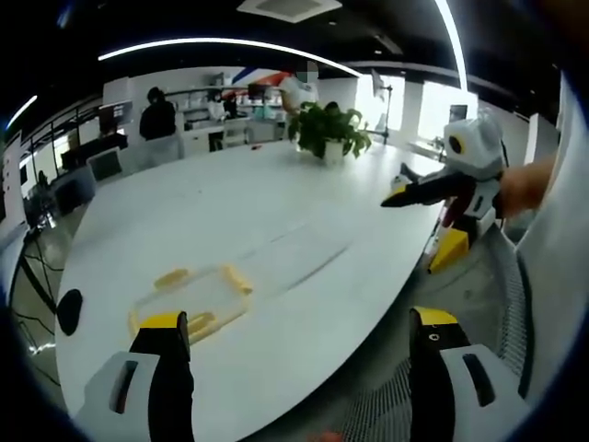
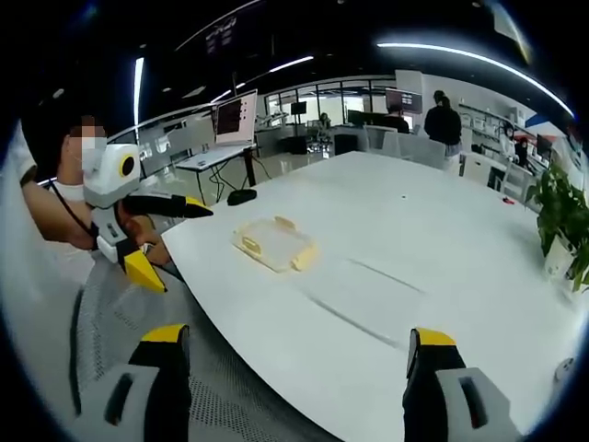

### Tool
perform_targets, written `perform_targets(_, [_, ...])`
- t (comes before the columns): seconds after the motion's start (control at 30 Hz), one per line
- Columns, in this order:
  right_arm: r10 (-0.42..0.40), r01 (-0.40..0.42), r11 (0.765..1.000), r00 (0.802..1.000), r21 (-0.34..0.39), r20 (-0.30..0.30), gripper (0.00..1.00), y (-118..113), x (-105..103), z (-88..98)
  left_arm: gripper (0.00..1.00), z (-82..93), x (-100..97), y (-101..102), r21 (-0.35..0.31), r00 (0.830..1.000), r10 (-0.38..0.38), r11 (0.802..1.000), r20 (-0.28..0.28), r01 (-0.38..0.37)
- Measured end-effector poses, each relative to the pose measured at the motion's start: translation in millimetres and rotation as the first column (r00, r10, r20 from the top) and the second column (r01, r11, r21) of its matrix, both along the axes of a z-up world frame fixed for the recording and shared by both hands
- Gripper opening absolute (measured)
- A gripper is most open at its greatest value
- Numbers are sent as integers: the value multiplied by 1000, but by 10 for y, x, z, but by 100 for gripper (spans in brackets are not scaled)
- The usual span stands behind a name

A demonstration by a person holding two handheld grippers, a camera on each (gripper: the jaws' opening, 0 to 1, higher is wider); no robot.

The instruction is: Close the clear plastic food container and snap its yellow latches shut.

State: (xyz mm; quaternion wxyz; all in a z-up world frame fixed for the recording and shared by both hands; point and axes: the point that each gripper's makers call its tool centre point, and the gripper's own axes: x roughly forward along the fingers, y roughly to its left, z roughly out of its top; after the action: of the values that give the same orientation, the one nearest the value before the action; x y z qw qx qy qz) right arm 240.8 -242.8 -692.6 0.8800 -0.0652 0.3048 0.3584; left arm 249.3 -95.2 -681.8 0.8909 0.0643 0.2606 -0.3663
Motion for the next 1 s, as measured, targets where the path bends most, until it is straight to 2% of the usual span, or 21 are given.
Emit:
perform_targets(0.33, [0, 0, 1000, 1000, -3, 6, 99, 10, 0, 8, 99, 17, 9, 21, -9, 1000, 9, 1000, 1, -9])
perform_targets(0.57, [-8, 8, 1000, 1000, 8, -2, 99, 2, 3, 21, 99, 53, 28, 49, -49, 999, 29, 998, -21, -30])
perform_targets(1.0, [10, -10, 1000, 1000, -8, 18, 99, -2, -3, 65, 99, 81, 16, 45, -53, 1000, 19, 998, -19, -20])
